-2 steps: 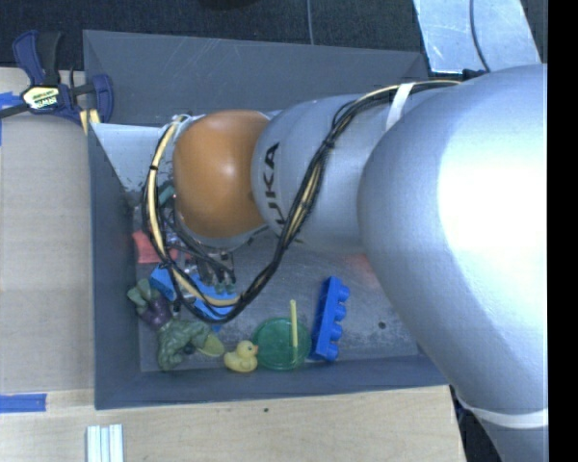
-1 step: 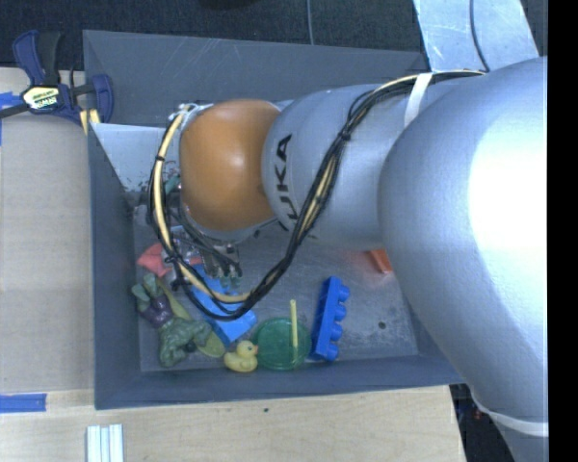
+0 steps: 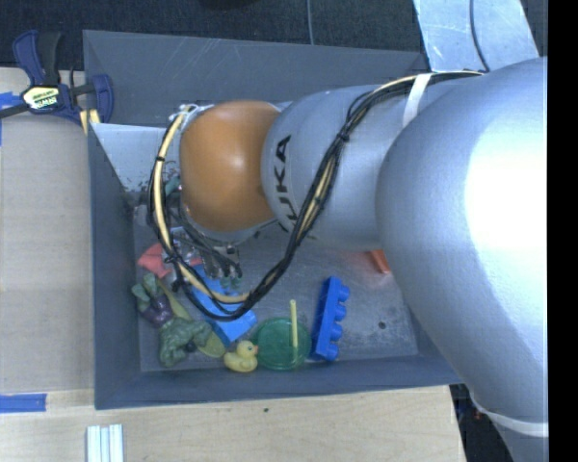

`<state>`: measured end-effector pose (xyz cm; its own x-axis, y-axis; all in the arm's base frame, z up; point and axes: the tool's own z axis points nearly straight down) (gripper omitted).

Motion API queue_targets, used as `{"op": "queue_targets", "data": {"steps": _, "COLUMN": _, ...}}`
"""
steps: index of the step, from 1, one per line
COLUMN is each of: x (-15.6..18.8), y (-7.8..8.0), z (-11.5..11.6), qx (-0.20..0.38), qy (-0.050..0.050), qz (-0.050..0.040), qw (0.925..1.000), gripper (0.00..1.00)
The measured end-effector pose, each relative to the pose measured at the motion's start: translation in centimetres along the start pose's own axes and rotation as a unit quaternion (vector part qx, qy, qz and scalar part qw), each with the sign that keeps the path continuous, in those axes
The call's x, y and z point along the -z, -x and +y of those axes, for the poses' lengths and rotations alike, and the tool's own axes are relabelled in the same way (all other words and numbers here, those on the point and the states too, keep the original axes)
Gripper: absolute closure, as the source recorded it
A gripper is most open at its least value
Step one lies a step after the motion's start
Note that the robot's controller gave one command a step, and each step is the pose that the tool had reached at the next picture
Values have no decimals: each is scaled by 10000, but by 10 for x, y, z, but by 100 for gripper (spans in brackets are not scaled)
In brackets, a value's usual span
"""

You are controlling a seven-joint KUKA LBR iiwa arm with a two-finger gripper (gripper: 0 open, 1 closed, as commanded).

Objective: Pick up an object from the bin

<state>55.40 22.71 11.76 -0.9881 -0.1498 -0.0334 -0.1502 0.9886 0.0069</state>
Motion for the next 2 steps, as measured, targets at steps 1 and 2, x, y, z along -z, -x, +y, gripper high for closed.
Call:
{"op": "queue_targets", "data": {"steps": 1, "x": 0, "y": 0, "z": 0, "qx": 1, "qy": 0, "qz": 0, "qw": 10000, "gripper": 100}}
{"op": "queue_targets", "data": {"steps": 2, "x": 26, "y": -2, "z": -1, "qx": -10, "qy": -14, "qz": 59, "qw": 10000, "gripper": 100}}
